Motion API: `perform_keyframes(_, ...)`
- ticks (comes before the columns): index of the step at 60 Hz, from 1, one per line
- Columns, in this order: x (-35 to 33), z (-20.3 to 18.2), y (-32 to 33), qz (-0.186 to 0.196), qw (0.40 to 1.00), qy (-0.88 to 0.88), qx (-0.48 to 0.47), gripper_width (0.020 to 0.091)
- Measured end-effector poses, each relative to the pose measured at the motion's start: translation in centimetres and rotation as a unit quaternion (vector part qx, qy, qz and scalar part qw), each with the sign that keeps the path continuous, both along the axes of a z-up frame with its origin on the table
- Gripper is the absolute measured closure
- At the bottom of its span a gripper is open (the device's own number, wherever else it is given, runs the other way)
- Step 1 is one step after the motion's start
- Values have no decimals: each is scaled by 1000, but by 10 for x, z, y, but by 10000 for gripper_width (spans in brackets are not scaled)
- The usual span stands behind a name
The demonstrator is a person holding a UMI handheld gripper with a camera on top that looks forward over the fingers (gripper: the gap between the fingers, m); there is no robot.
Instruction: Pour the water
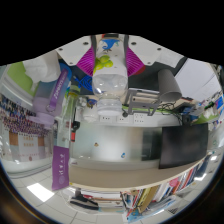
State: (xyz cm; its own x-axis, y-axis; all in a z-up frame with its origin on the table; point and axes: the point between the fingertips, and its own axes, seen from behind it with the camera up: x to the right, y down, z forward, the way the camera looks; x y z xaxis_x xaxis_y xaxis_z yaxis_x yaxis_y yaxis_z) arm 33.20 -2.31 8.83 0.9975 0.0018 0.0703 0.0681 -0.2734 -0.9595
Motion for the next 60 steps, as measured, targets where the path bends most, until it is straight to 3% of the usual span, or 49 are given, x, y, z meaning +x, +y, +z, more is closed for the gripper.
perform_keyframes(9, -4, 33, 23, 13, 994, -104, 2, 734)
perform_keyframes(17, -24, 52, 52, 58, 969, -239, -10, 737)
perform_keyframes(29, -63, 67, 83, 152, 858, -490, -21, 735)
perform_keyframes(39, -82, 57, 97, 193, 752, -628, -50, 725)
perform_keyframes(60, -95, 48, 104, 214, 579, -782, -88, 726)
